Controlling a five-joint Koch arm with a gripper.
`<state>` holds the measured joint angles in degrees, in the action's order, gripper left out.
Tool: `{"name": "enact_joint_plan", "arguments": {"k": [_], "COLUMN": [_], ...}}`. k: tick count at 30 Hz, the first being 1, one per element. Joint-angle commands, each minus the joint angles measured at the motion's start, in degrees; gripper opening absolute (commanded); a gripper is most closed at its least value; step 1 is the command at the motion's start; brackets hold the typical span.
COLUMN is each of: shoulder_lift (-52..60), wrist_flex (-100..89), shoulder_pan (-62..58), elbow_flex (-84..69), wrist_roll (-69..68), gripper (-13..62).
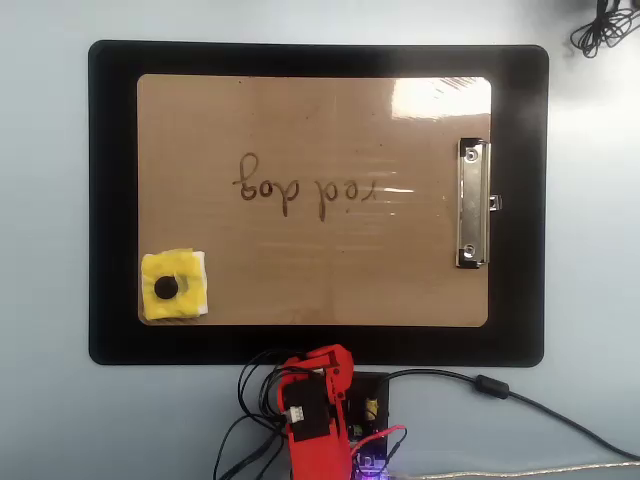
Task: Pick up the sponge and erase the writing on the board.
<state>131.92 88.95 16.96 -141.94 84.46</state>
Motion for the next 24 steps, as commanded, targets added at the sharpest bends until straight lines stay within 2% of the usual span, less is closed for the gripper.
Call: {"name": "enact_joint_plan", "arguments": {"k": [1, 24], "shoulder_lift": [2.4, 2.7], "wrist_flex": [2.7, 2.2], "shoulder_pan": [0.1, 0.0], "elbow_flex": [-0.1, -0.6], "wrist_roll": [0.0, -0.2], "gripper": [34.5, 33.7]}}
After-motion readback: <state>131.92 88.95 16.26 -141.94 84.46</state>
